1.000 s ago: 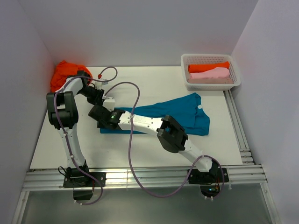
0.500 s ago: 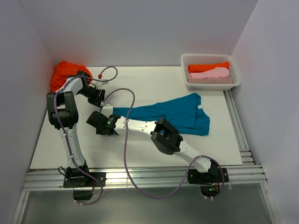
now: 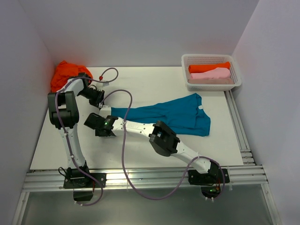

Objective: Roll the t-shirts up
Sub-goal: Roll the tshirt

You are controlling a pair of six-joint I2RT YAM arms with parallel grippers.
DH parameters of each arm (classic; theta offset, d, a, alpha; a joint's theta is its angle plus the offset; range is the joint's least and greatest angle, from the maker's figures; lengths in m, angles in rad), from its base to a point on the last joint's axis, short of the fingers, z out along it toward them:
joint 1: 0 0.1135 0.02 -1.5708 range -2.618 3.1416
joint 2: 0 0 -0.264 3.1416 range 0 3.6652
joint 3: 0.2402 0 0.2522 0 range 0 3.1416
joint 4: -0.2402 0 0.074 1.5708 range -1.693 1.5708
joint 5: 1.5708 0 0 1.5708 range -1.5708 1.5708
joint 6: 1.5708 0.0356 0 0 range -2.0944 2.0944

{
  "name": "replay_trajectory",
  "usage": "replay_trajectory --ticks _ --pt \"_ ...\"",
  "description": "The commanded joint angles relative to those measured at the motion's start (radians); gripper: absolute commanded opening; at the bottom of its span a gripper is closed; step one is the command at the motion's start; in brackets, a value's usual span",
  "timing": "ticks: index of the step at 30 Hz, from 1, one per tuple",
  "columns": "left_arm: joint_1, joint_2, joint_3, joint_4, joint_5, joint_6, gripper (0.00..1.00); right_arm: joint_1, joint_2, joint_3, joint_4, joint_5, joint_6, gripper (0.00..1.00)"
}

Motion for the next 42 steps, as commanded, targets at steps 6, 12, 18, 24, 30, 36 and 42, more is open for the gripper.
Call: replay_trajectory --ticks 6,12,18,24,30,36,42 --pt "-0.004 0.005 0.012 -0.008 0.005 0.008 0.0 0.006 0.055 0.029 -0.089 -0.035 0.016 0.17" --pt "-0.004 -0.034 -0.016 0.0 -0.026 0.018 0.0 0.011 0.009 -0.001 -0.04 -0.069 -0.017 0.06" --pt "0.002 -0.098 -0.064 0.014 -0.083 0.037 0.0 0.023 -0.051 0.02 -0.002 -0.109 -0.06 0.05" --pt "0.017 -0.13 -0.056 -0.009 -0.114 0.041 0.0 0.029 -0.082 0.0 0.041 -0.13 -0.069 0.05" --pt "0.007 -0.127 -0.009 -0.028 -0.11 0.009 0.0 0.02 -0.172 -0.11 0.108 -0.107 -0.049 0.03" --pt "-0.027 -0.129 0.013 -0.023 -0.118 -0.031 0.0 -0.006 -0.267 -0.239 0.138 -0.063 -0.035 0.02" --pt "-0.053 -0.132 0.045 -0.026 -0.127 -0.064 0.0 -0.017 -0.315 -0.322 0.151 -0.044 -0.015 0.01"
